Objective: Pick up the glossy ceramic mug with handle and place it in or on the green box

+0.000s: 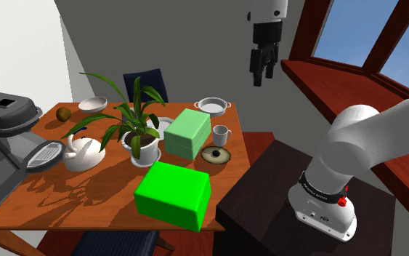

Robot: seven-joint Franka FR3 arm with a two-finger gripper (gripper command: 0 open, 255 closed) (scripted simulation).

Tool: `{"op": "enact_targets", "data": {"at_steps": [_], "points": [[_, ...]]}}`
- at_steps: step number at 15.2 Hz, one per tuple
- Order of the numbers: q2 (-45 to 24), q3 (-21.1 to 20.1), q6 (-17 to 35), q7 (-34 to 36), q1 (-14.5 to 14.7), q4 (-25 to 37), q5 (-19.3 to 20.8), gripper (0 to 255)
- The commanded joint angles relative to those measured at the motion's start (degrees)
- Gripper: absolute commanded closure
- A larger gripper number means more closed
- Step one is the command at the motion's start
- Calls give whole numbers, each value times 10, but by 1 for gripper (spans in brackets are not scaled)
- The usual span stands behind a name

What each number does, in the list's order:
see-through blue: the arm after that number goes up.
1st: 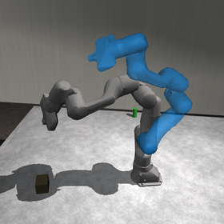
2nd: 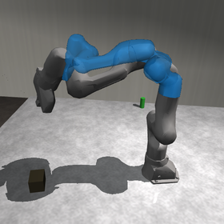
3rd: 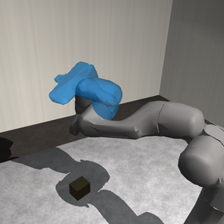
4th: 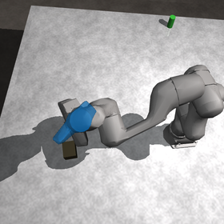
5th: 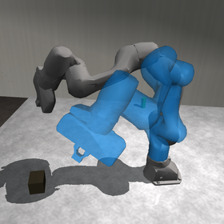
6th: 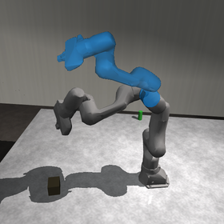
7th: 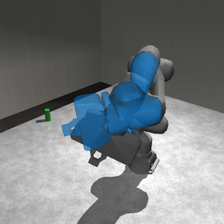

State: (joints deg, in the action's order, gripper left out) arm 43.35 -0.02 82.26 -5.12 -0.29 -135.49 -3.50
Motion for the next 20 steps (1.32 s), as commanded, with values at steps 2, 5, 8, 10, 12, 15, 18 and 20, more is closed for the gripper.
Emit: {"op": "enact_targets", "data": {"at_steps": [2, 5, 8, 10, 12, 15, 18, 20], "points": [[-2, 2, 22, -6, 0, -16, 4, 0], [-16, 7, 91, -22, -2, -61, 14, 0], [-39, 13, 163, -38, -4, -99, 24, 0], [-59, 17, 212, -48, -5, -121, 30, 0], [-85, 21, 263, -57, -7, -138, 36, 0], [-132, 27, 340, -71, -10, -158, 45, 0], [-188, 34, 418, -84, -12, -168, 53, 0], [-230, 38, 469, -93, -13, -169, 57, 0]]}}
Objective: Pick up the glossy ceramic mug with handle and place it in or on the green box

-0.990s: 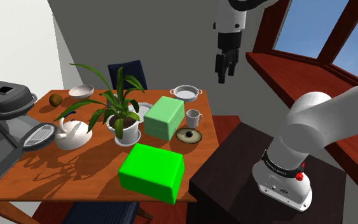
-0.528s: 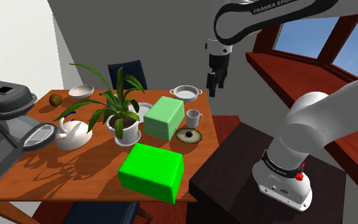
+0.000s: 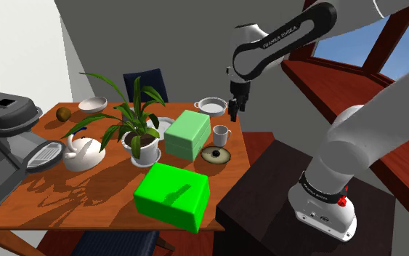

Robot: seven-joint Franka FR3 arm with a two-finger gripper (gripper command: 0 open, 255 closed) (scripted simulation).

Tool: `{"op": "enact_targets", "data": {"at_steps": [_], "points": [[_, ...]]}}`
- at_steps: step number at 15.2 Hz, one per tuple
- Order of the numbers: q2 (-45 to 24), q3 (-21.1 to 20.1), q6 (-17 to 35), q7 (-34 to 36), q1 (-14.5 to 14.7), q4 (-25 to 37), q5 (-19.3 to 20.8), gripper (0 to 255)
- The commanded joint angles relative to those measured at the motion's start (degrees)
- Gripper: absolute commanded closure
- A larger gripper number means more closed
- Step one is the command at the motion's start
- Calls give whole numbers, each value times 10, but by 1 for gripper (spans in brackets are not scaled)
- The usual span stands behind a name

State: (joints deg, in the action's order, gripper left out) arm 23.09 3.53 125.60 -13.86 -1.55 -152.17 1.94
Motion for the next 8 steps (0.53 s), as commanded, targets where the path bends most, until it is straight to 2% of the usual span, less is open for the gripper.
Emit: {"op": "enact_targets", "data": {"at_steps": [1, 8], "points": [[-50, 5, 61, -9, -2, -2, 4, 0], [-220, 17, 224, -41, -6, 33, 9, 0]]}}
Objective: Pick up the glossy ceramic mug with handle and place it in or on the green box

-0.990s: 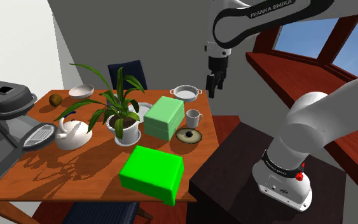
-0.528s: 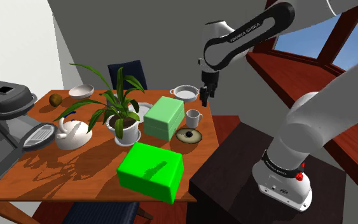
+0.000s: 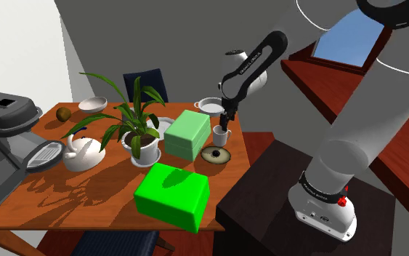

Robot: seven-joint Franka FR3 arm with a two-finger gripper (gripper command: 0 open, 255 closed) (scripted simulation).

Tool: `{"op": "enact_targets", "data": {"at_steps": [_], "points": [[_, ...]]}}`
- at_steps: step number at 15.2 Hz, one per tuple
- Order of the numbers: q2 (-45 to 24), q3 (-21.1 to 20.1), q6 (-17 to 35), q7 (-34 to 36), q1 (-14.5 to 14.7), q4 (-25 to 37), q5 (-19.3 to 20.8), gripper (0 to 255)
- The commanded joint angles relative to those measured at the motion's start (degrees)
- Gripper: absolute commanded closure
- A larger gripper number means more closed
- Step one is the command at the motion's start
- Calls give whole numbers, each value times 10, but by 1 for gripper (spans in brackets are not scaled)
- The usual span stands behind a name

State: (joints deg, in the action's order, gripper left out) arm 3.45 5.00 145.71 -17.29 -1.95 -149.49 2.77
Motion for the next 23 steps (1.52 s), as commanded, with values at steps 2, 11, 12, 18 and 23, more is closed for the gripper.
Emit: {"op": "enact_targets", "data": {"at_steps": [2, 11, 12, 18, 23], "points": [[-74, 4, 62, -16, -4, 25, -1, 0], [-274, -3, 184, -55, -21, 136, -12, 0], [-283, -4, 190, -55, -22, 139, -13, 0], [-340, -9, 226, -57, -28, 160, -16, 0], [-340, -9, 226, -57, -28, 160, -16, 0]]}}
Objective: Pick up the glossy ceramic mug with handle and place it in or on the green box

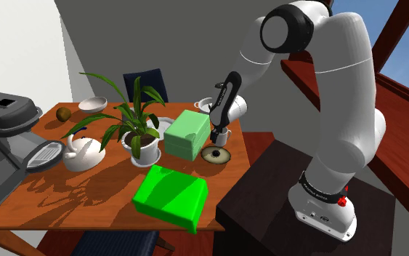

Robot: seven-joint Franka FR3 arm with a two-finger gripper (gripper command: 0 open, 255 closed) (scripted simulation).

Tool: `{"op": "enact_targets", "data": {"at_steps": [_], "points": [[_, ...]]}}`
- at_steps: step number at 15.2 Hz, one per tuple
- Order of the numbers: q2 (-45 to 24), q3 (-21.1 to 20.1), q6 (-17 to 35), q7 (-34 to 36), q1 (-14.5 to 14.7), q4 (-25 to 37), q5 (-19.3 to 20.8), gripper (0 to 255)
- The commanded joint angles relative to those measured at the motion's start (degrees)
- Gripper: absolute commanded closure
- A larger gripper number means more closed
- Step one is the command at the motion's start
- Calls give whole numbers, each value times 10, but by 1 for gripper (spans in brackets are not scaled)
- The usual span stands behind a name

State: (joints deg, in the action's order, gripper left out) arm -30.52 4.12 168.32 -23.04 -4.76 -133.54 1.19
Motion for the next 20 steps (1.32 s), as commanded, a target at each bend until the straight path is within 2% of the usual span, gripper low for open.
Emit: {"op": "enact_targets", "data": {"at_steps": [1, 3, 4, 13, 20], "points": [[-1, 0, 0, 0, 0, 0, 0, 0], [0, 0, 0, 0, 0, 0, 0, 0], [0, 0, 0, 0, 0, 0, 0, 255], [-1, 0, 0, 0, 0, 0, 0, 255], [58, 4, -42, 0, 4, -17, 3, 255]]}}
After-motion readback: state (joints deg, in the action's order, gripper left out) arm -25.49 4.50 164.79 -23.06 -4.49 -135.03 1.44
